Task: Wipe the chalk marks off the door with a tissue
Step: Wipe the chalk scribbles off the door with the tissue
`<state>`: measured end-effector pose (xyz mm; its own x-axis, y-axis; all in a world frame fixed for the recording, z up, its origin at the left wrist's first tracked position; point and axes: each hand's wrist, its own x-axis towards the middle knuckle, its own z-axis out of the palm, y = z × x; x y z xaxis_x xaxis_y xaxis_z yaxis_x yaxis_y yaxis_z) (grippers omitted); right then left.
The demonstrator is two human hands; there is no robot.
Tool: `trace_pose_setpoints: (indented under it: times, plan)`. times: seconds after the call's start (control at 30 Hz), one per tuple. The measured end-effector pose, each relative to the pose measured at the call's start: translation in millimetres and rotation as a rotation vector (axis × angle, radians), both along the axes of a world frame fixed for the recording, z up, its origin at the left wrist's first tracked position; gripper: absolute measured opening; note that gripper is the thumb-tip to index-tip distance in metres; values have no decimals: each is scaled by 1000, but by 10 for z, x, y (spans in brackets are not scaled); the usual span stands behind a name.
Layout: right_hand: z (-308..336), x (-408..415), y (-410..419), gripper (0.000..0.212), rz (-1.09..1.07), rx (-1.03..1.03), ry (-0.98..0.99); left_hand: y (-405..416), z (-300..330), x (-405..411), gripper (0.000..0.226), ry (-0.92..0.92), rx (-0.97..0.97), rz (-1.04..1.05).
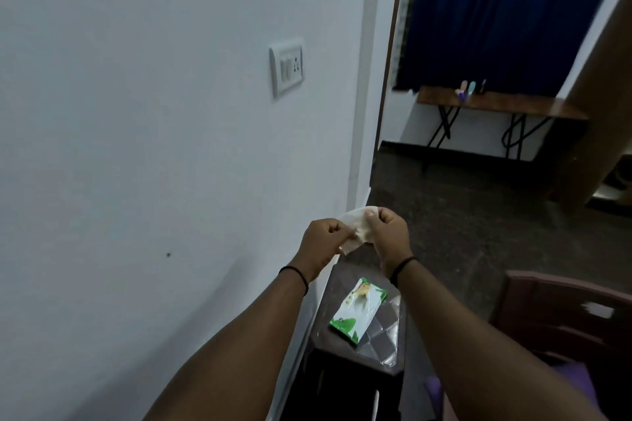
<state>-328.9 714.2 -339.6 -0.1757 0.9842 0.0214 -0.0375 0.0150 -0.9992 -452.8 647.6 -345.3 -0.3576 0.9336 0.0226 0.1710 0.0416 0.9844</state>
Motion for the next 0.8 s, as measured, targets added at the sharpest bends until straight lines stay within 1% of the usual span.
trace_pose_setpoints:
  times: [0.1,0.27,0.33,0.37,0.47,0.53,0.67,0.73,0.8]
  plan:
    - [300,42,-123,9,-4,43,51,-138,218,69,16,-29,84,92]
    - [591,67,-275,5,26,99,95,-354,521,27,45,-61,144,190]
    - [641,50,-327,3,81,105,95,-448,610,1,53,-53,142,217]
    - [654,40,-344,6,119,105,89,-484,641,-9,50,-51,136,231]
    - [691,12,-384,17,241,106,61,-623,720,-45,21,-31,130,296]
    - [704,-7,-411,22,262,114,61,-725,750,-64,13,-22,128,347]
    - [815,-61,-568,29,328,120,111,-948,845,-43,14,44,180,460]
    - [919,-94,-683,31,394,162,141,-1075,926,-26,19,71,216,513]
    - [1034,-124,-824,30,480,212,182,-1238,1040,-3,22,52,252,588]
